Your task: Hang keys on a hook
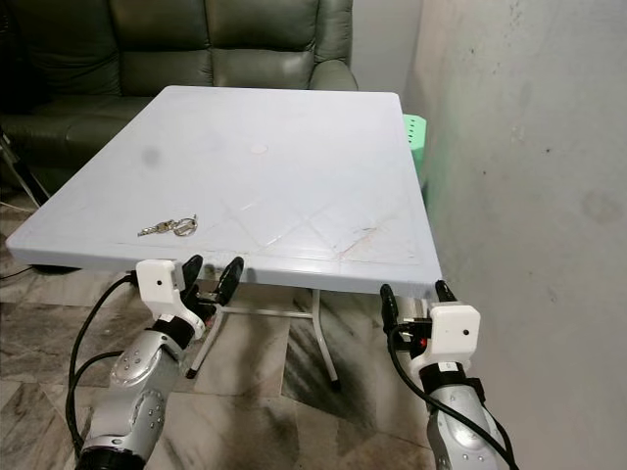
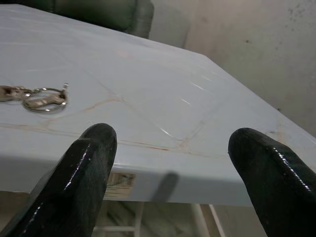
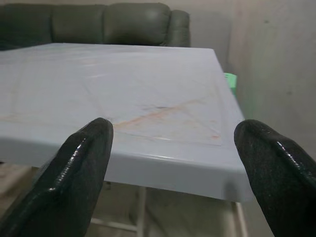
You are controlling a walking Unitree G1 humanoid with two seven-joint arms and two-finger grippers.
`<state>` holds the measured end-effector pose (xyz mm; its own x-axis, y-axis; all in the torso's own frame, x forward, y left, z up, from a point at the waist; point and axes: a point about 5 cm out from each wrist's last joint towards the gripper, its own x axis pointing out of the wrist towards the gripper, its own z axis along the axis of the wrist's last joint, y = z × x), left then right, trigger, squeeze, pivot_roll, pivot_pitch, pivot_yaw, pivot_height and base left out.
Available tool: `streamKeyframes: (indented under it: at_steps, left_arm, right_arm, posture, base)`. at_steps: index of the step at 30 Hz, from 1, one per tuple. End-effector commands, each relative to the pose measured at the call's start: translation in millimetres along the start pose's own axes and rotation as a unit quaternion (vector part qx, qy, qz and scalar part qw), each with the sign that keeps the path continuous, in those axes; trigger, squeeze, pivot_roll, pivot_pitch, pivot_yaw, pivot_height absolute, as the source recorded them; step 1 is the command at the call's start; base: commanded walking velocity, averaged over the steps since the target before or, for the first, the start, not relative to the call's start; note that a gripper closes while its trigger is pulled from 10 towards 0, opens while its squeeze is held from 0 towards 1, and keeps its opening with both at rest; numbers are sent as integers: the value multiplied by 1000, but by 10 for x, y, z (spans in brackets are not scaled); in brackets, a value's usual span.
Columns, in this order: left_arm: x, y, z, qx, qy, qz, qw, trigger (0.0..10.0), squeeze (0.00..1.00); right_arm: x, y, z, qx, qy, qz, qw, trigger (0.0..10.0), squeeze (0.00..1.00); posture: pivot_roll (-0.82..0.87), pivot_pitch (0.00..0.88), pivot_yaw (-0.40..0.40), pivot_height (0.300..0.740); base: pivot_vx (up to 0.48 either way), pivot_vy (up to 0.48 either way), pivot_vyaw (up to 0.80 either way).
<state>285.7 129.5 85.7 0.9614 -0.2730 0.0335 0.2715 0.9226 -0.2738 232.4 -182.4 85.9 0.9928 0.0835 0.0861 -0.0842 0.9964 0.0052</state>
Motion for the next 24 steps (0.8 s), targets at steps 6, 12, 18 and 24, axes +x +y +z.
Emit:
streamKeyframes:
  at_steps: [6,12,18,24]
  left_arm:
    - [-50,9,78,10,-10,-13,1000,10000,0]
    - [-38,19,92,6,-10,-10,1000,10000,0]
    - [-41,3,85,-2,-8,-9,1000,10000,0]
    - [-30,-4,84,-2,-6,-11,1000,10000,0]
  right_arm:
    - [8,41,122,4,-23,17,1000,10000,0]
    - [8,41,127,6,-23,18,1000,10000,0]
    - [-7,47,131,6,-22,19,1000,10000,0]
    - [0,49,131,6,-21,20,1000,10000,0]
  posture:
    - [-40,0,-13,740]
    - [-37,0,-15,740]
    - [-37,0,-15,740]
    - [-41,0,-15,740]
  base:
    - [0,0,0]
    - [0,0,0]
    - [0,266,0]
    - [0,397,0]
